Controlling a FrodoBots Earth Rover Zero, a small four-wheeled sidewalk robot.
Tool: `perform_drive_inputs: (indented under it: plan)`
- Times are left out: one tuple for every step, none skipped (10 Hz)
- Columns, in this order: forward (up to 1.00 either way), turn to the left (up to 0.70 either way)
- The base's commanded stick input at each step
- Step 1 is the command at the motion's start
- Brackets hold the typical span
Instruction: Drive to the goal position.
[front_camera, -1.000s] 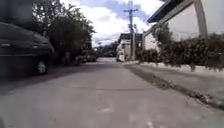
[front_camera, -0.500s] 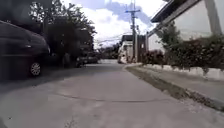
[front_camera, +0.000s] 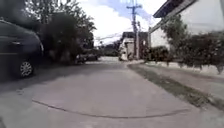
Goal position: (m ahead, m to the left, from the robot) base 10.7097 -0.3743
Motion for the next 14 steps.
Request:
perform_drive_inputs:
  plan:
    - [1.0,0.0]
    - [1.0,0.0]
    - [1.0,0.0]
    - [1.0,0.0]
    - [1.0,0.0]
    - [1.0,0.0]
    - [1.0,0.0]
    - [1.0,0.0]
    - [1.0,0.0]
    - [1.0,0.0]
    - [1.0,0.0]
    - [1.0,-0.01]
    - [1.0,-0.16]
    - [1.0,-0.37]
